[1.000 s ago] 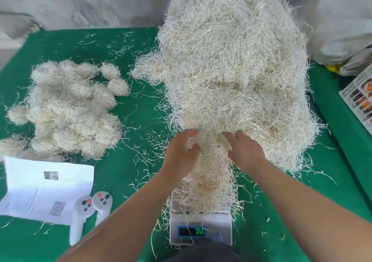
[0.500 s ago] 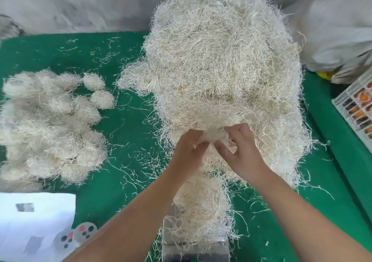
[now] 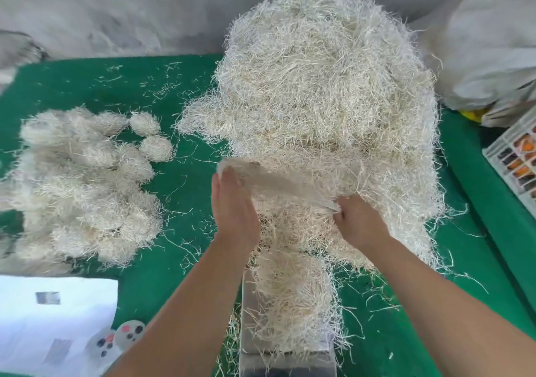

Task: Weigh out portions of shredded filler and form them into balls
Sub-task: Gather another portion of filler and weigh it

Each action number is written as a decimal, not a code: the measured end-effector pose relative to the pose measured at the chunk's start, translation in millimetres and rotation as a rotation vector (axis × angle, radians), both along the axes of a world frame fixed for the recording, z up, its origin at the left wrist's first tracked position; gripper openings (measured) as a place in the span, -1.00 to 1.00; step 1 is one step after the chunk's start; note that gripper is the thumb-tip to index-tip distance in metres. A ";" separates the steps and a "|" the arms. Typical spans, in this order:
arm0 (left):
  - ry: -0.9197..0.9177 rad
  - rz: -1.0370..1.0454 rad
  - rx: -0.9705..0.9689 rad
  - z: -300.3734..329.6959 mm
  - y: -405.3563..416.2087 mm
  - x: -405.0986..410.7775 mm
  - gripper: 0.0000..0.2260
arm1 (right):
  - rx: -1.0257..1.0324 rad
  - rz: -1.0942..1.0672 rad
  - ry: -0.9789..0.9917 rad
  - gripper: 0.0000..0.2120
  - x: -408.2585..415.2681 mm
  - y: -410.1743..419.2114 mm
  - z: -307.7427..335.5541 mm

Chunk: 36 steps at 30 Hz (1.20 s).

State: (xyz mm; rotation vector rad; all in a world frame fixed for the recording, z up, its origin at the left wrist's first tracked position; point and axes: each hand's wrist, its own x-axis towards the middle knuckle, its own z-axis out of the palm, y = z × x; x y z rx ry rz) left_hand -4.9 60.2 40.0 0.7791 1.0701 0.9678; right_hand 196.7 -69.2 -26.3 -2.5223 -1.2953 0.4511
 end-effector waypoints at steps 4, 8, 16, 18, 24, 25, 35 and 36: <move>-0.174 0.018 -0.156 1.2 13.1 -13.3 -0.81 | 0.051 -0.319 0.364 -0.56 20.6 -1.2 -1.4; -0.330 0.098 -0.222 -5.0 9.3 -28.6 -0.84 | 0.229 -0.815 0.920 -0.59 40.4 9.0 6.9; -0.378 0.103 -0.205 -16.9 -4.4 -63.3 -0.83 | 0.256 -0.602 0.817 -0.29 59.5 8.3 18.4; -0.433 0.100 -0.166 -7.5 -2.5 -71.5 -0.81 | 0.163 -0.418 0.696 -0.18 52.7 11.3 17.1; -0.546 0.105 0.005 34.6 15.8 -122.1 -0.71 | -0.045 -0.228 0.539 -0.05 51.3 -3.0 5.6; -0.552 0.101 0.006 40.8 15.7 -126.2 -0.67 | -0.092 -0.195 0.491 -0.01 51.6 -5.9 4.7; -0.453 -0.118 -0.094 45.7 -53.3 -67.0 -0.62 | -0.153 0.143 -0.172 0.06 -15.5 -1.9 69.6; -0.480 -0.138 -0.102 46.4 -58.0 -59.1 -0.68 | -0.034 0.138 -0.105 -0.06 -27.3 -4.2 79.0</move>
